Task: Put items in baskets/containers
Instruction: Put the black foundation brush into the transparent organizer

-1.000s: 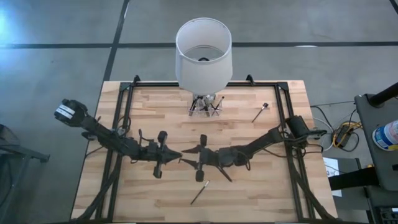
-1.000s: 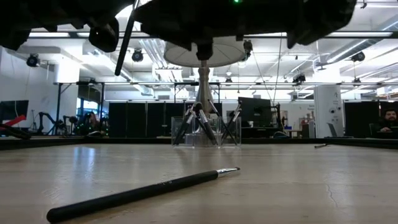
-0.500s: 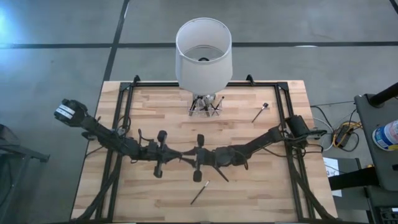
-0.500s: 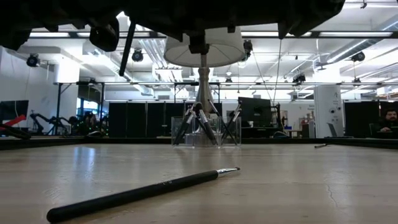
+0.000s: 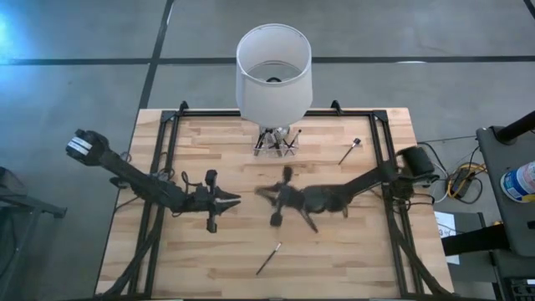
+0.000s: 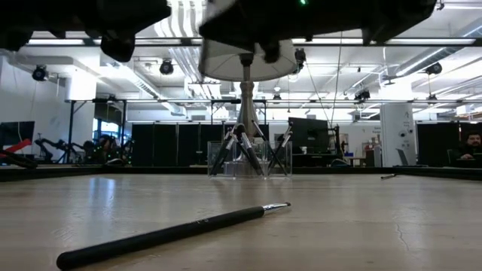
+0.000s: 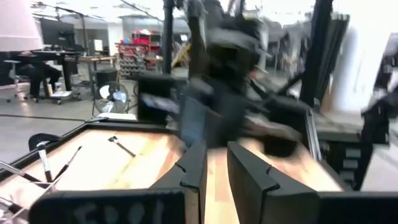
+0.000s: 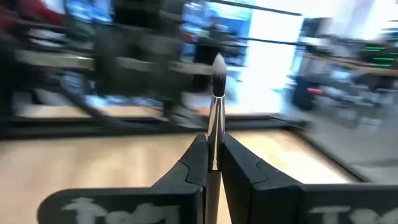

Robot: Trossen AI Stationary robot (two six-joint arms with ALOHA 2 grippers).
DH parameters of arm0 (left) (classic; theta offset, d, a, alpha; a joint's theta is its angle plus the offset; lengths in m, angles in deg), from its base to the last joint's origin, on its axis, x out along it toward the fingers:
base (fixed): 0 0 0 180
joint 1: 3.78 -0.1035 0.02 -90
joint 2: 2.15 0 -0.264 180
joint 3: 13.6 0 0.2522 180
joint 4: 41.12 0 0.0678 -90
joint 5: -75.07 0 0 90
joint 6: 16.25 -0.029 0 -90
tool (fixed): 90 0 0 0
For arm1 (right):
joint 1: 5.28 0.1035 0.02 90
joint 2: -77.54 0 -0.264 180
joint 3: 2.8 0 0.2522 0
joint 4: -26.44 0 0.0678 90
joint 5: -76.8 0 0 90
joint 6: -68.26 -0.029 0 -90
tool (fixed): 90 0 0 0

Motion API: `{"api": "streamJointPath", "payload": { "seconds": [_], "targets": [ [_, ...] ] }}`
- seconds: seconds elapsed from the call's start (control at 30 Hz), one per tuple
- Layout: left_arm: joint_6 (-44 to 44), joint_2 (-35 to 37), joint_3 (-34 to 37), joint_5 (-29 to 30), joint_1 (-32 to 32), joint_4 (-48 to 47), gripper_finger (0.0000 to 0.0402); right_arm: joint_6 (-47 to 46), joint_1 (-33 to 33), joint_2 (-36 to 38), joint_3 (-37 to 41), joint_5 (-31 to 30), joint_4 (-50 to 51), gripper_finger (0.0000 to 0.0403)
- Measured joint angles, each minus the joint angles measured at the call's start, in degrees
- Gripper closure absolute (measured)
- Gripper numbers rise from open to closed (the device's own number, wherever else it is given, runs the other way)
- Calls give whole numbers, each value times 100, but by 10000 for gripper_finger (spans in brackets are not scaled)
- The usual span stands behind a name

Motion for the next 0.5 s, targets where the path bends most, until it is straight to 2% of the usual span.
{"api": "streamJointPath", "payload": {
  "seconds": [0.13, 0.37, 0.5],
  "targets": [
    [-72, 565, 69, -406, -22, -768, 346, 97, -319, 654, 724, -695, 12, 383],
    [-37, 1185, 579, -510, -317, -722, 395, -607, -1694, 1186, 1571, -899, 14, 384],
    [96, 1378, 785, -562, -465, -712, 398, -810, -2354, 1145, 1642, -869, -2, 384]
  ]
}}
